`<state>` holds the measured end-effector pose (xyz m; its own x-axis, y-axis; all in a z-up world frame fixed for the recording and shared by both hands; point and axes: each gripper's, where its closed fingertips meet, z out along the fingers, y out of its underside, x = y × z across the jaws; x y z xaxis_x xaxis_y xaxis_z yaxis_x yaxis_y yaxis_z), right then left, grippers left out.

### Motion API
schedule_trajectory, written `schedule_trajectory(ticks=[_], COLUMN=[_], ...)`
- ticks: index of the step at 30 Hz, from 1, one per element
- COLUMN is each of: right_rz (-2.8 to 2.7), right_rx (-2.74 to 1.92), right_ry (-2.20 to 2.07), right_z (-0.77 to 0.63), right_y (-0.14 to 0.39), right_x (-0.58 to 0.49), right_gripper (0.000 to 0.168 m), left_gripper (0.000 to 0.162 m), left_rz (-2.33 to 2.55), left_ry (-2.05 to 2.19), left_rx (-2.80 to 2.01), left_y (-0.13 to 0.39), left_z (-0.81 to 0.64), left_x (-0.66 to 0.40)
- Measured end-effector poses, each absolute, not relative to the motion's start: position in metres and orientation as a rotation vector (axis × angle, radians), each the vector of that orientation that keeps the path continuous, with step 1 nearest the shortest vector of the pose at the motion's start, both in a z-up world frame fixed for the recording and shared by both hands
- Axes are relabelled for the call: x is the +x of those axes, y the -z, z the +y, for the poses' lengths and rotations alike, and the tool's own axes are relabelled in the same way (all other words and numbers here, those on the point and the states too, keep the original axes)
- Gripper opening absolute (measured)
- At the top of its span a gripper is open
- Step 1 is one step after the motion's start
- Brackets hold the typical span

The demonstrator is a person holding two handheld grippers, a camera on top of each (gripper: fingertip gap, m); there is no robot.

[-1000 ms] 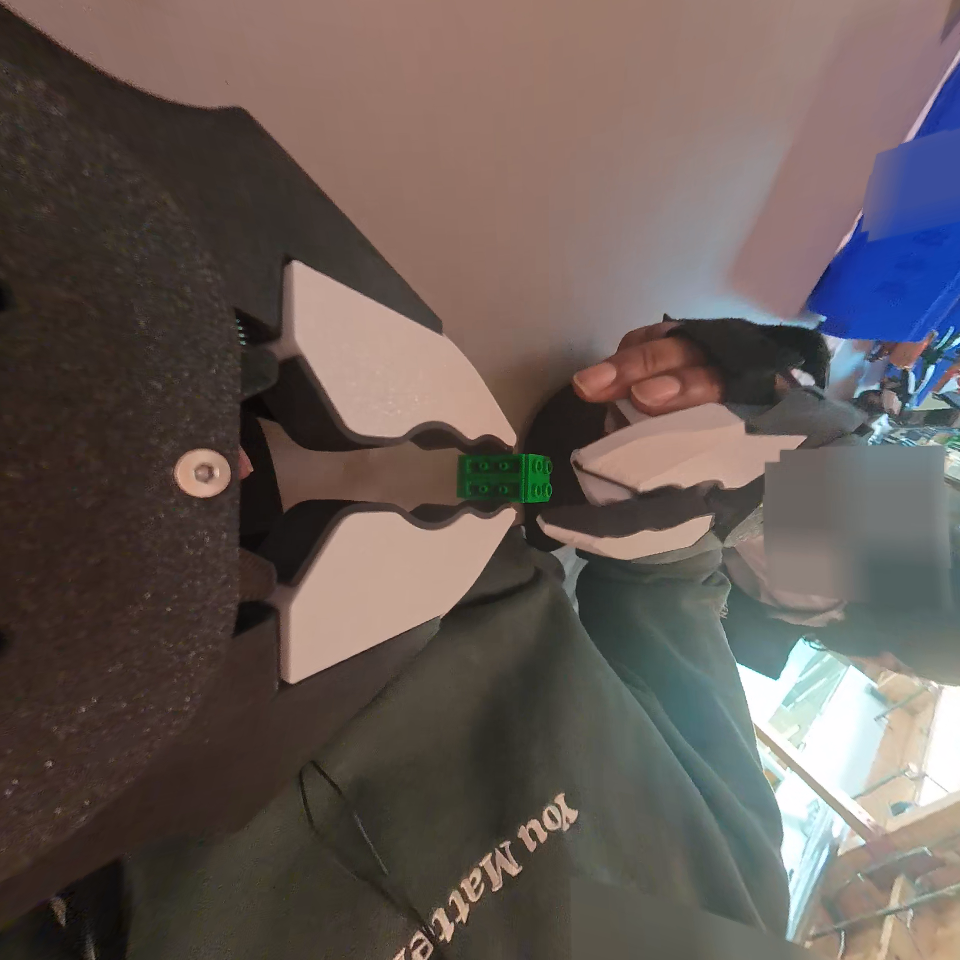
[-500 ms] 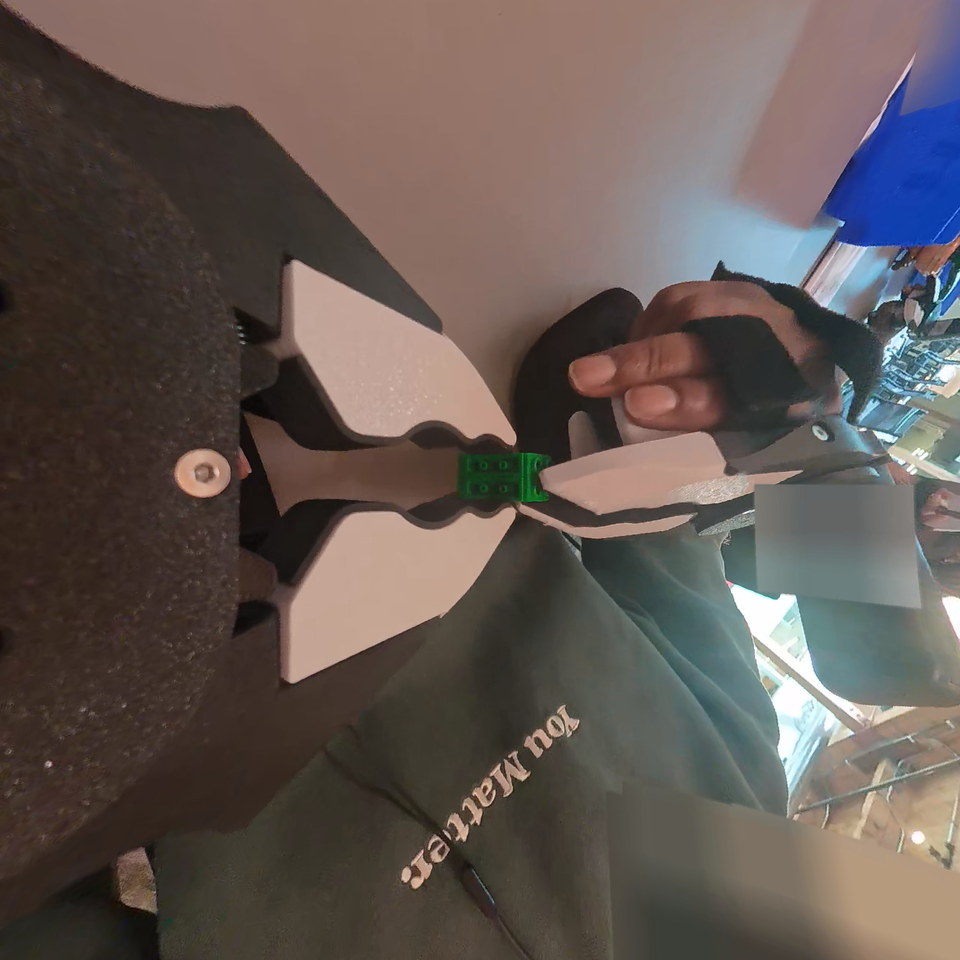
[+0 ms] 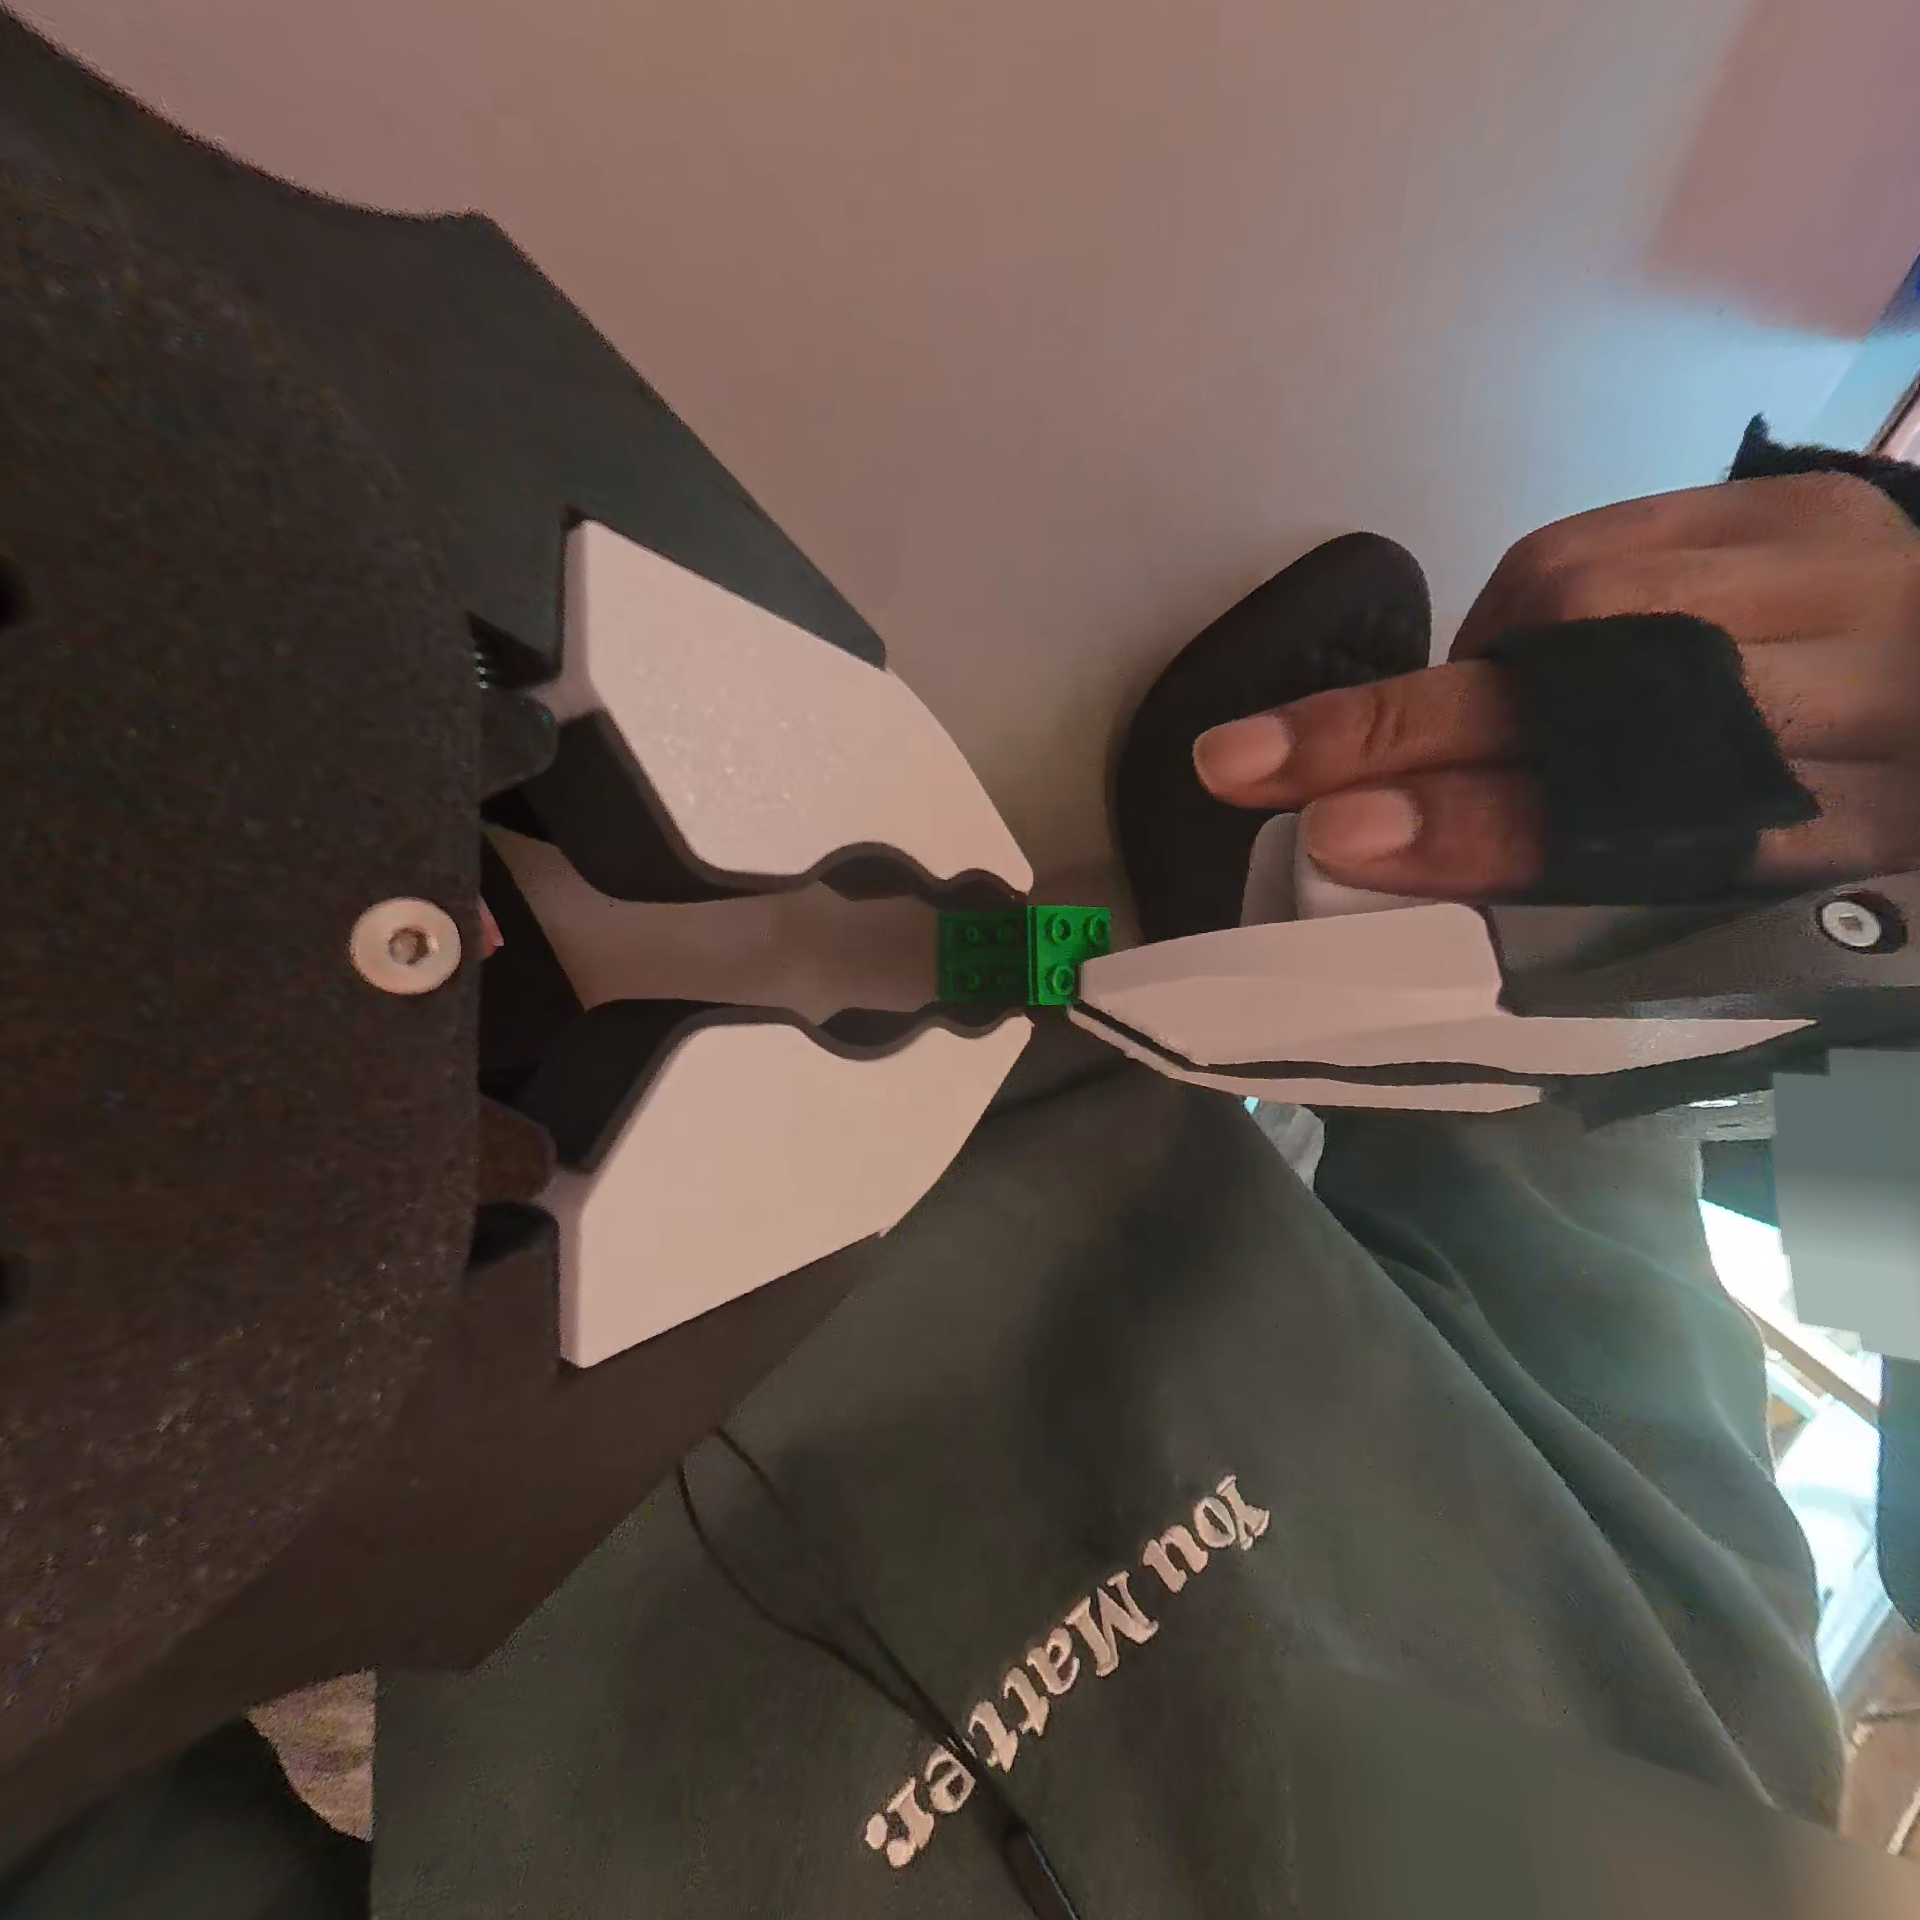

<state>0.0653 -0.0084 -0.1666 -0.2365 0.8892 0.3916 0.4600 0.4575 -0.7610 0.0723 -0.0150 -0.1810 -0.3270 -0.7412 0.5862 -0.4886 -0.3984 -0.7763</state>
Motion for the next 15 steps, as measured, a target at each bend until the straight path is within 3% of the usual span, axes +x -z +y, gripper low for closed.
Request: schedule_trajectory(ticks=[15], right_rz=[-1.938], right_rx=[-1.223], right_ry=[-0.973], right_z=[-0.0135], right_y=[0.1653], right_x=[0.0676], right_gripper=[0.005], left_gripper=[0.016], left_rz=[1.686], left_ry=[1.700], left_rx=[-1.668], left_y=[0.1830], left_z=[-0.0193], left_x=[0.0762])
